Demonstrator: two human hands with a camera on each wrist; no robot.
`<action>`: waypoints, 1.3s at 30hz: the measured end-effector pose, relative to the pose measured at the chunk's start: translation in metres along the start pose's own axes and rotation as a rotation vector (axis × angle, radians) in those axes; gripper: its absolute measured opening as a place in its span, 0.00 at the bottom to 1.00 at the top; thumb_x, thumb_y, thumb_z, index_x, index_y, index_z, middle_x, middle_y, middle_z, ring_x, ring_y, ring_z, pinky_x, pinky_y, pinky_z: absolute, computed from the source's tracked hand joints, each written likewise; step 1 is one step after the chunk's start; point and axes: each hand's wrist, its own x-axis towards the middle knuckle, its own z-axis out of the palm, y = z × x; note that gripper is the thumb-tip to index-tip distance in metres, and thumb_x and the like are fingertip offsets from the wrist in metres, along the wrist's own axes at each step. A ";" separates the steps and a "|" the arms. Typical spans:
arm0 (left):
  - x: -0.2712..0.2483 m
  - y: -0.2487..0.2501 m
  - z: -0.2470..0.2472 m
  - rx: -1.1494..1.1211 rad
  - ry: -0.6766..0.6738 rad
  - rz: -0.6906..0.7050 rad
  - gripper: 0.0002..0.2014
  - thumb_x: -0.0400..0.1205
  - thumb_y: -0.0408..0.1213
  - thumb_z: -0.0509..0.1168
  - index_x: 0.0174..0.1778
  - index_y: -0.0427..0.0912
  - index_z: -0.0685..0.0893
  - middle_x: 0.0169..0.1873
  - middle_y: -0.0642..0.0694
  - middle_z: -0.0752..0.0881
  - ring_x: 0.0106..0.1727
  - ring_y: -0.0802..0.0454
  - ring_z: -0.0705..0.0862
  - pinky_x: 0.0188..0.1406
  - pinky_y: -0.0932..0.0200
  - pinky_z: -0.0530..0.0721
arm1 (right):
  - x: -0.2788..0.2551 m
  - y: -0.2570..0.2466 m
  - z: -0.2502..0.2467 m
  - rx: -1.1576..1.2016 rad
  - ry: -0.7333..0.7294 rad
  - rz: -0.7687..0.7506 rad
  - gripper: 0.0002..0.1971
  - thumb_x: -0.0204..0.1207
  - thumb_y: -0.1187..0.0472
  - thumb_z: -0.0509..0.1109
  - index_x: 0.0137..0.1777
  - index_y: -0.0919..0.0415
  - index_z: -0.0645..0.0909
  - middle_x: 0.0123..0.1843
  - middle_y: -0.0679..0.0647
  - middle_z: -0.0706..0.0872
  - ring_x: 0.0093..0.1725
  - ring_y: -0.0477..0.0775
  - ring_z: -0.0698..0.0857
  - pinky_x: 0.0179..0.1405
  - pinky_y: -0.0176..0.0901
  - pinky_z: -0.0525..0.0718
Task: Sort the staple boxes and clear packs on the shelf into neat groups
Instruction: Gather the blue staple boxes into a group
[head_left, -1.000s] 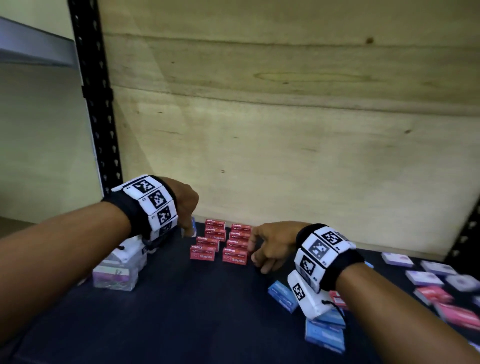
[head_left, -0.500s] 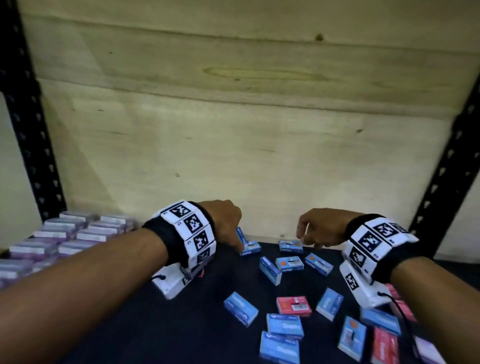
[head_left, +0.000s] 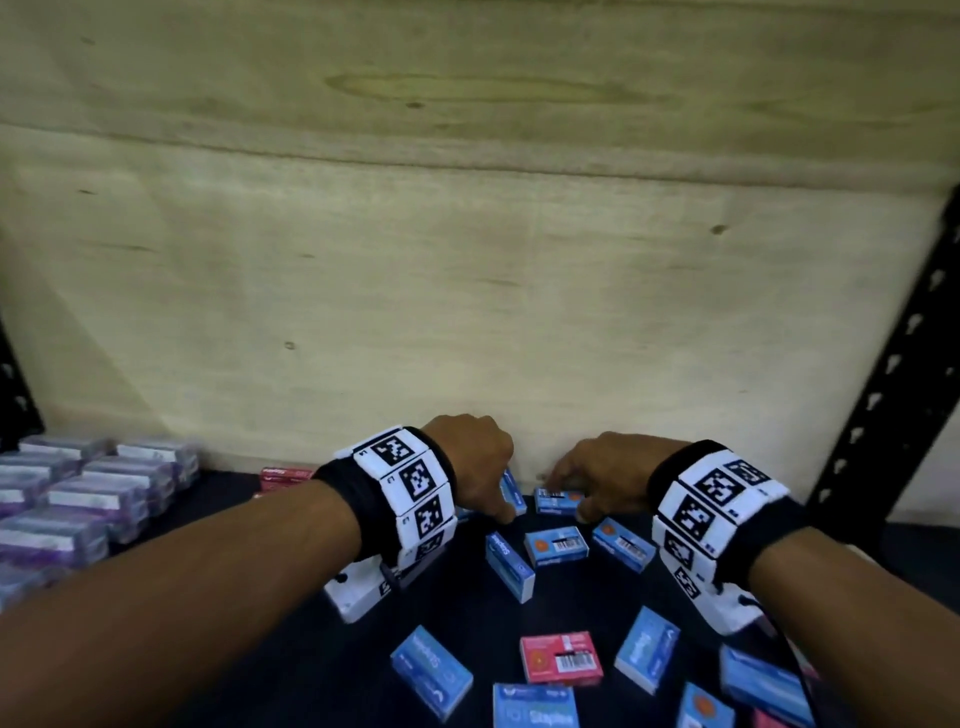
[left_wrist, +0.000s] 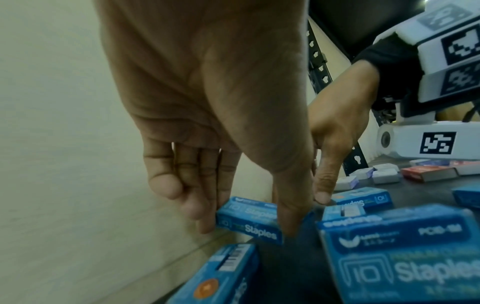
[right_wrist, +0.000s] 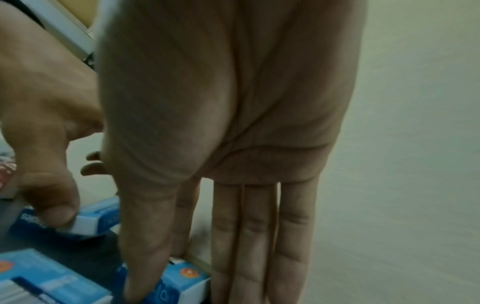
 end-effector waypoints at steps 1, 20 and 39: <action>0.002 0.002 0.002 0.003 -0.003 0.011 0.28 0.73 0.63 0.71 0.47 0.39 0.84 0.39 0.45 0.84 0.38 0.45 0.83 0.32 0.55 0.78 | 0.000 0.001 0.000 0.002 -0.003 -0.008 0.26 0.79 0.57 0.74 0.77 0.47 0.75 0.71 0.51 0.82 0.68 0.56 0.80 0.64 0.46 0.77; 0.005 0.017 -0.005 0.050 0.000 0.106 0.27 0.75 0.65 0.69 0.29 0.45 0.68 0.31 0.48 0.72 0.28 0.53 0.71 0.31 0.54 0.74 | 0.002 0.020 0.019 0.136 0.103 0.068 0.07 0.72 0.60 0.79 0.49 0.53 0.86 0.42 0.45 0.90 0.48 0.52 0.89 0.56 0.52 0.87; 0.022 0.005 -0.001 0.083 -0.160 0.309 0.22 0.84 0.45 0.66 0.76 0.53 0.75 0.63 0.47 0.85 0.61 0.44 0.82 0.48 0.56 0.74 | -0.005 0.023 0.012 0.065 0.030 0.038 0.13 0.83 0.57 0.67 0.64 0.53 0.87 0.59 0.49 0.89 0.55 0.52 0.86 0.56 0.44 0.83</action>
